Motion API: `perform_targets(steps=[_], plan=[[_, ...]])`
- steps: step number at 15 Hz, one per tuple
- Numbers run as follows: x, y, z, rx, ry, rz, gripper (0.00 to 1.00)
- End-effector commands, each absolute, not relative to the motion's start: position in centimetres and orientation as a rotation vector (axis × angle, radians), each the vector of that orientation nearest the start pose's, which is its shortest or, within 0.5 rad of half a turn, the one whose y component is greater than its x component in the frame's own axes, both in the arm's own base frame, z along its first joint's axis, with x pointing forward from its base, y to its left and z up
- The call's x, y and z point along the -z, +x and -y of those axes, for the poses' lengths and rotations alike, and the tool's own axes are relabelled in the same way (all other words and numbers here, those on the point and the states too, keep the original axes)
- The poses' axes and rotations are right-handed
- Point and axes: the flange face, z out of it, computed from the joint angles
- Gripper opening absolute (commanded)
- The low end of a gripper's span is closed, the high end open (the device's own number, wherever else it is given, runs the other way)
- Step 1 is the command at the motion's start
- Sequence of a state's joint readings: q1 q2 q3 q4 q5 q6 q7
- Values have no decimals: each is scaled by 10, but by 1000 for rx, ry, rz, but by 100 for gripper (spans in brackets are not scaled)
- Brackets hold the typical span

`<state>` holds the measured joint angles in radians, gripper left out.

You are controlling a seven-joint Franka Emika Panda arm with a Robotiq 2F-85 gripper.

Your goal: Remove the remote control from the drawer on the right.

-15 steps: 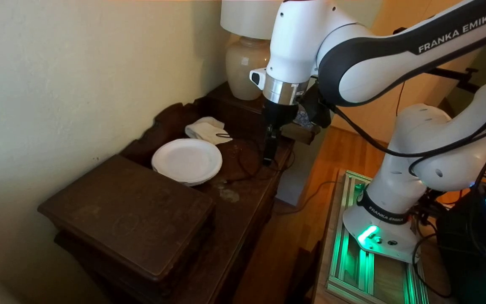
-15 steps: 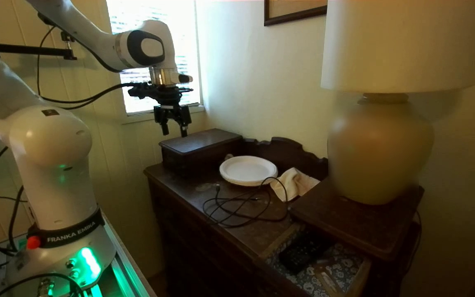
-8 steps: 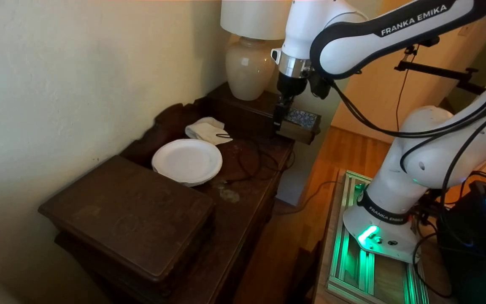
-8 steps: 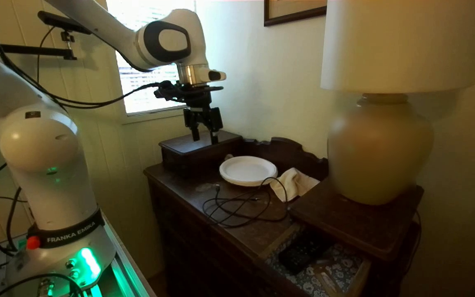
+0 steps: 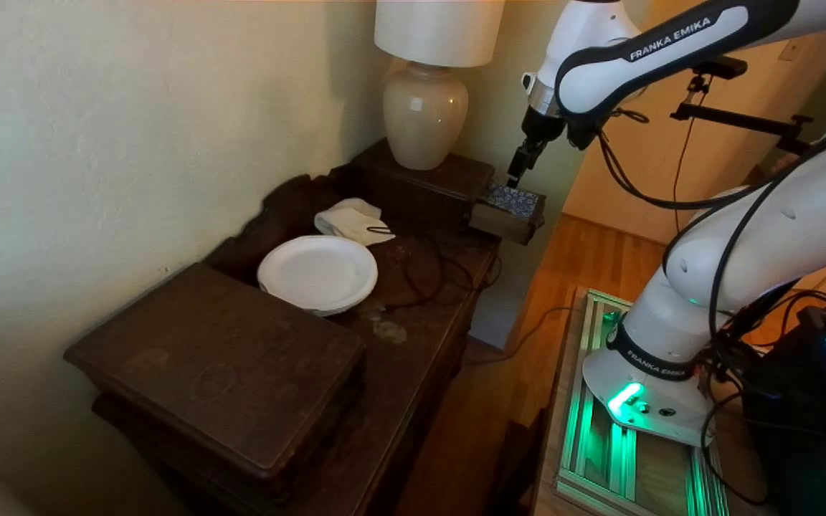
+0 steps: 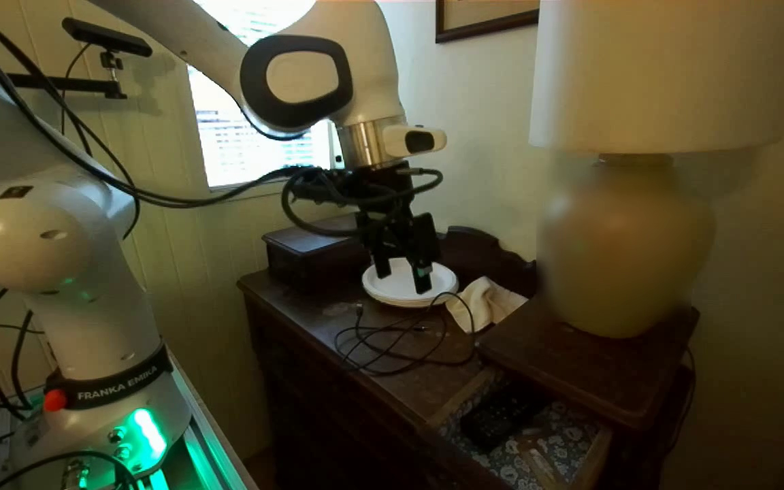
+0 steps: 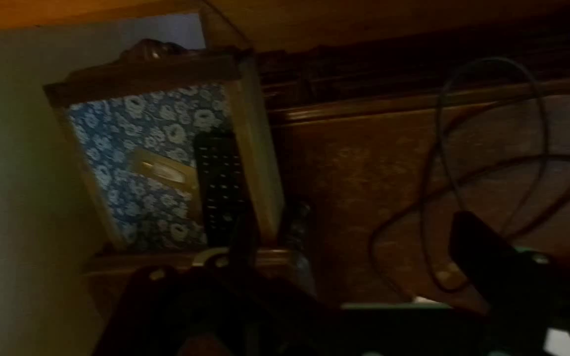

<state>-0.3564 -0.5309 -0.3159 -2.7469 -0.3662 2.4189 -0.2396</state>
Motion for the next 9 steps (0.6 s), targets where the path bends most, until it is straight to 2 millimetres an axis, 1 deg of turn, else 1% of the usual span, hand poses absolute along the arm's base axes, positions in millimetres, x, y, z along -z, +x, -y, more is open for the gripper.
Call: perform_targets(steps=[1, 2, 3, 5, 7, 9], plan=[[-378, 291, 247, 222, -3313, -315, 100], [-369, 286, 259, 209, -3313, -359, 100], [-361, 284, 265, 197, -3310, -381, 100], [-354, 285, 266, 179, -3309, -387, 100], [-354, 286, 265, 178, -3309, -387, 100], [-345, 290, 277, 231, -3338, -443, 100]])
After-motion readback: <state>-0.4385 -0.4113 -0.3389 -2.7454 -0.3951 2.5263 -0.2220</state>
